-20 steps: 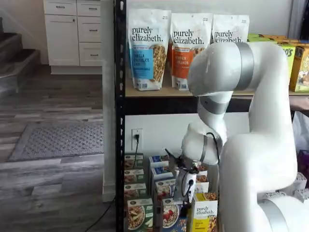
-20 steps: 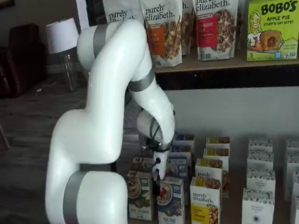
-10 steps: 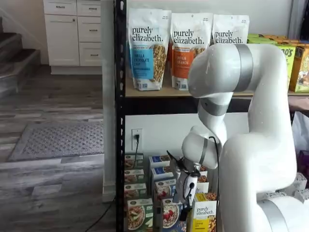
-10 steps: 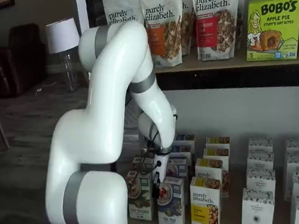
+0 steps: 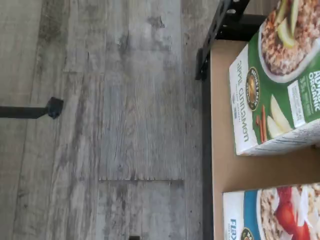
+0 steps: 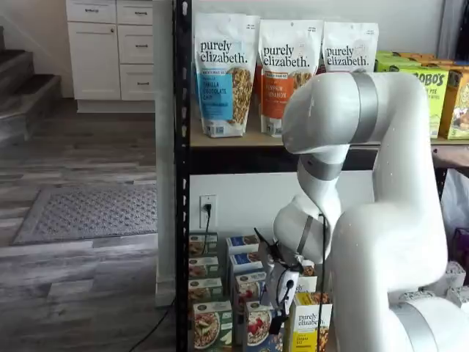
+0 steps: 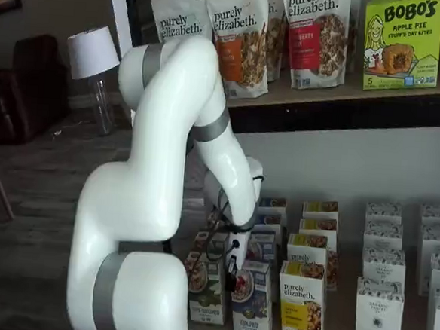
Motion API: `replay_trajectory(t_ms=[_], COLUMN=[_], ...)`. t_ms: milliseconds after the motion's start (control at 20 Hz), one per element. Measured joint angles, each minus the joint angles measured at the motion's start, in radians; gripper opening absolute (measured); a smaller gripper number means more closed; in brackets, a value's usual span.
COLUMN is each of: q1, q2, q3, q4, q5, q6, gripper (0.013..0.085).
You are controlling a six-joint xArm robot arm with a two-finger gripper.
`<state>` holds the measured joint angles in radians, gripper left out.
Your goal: Pick up the blue and white box that is on the bottom shelf, the second box from the left
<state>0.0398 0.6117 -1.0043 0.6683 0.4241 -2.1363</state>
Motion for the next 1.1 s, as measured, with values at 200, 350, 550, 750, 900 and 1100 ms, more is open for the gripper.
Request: replay_trajectory(t_ms=[200,350,550,750,900,1100], q1=[-0.002,-0.003,-0.004,-0.014,-0.024,-0.036], q2=[0.015,0.024,0.042,0.068,0.091,0.122], q3=[-0.022,-0.038,-0.061,-0.097,-0.131,-0.176], q4=[0.008,0.039,0.075,0.077,0.071,0.05], q5=[0.007,0.012,0.001,0.01,0.027,0.036], q6=[-0.008,-0.034,-0.066,-0.073,-0.073,-0.061], gripper=[0.085,0.085,0.085,0.085,0.085,0.085])
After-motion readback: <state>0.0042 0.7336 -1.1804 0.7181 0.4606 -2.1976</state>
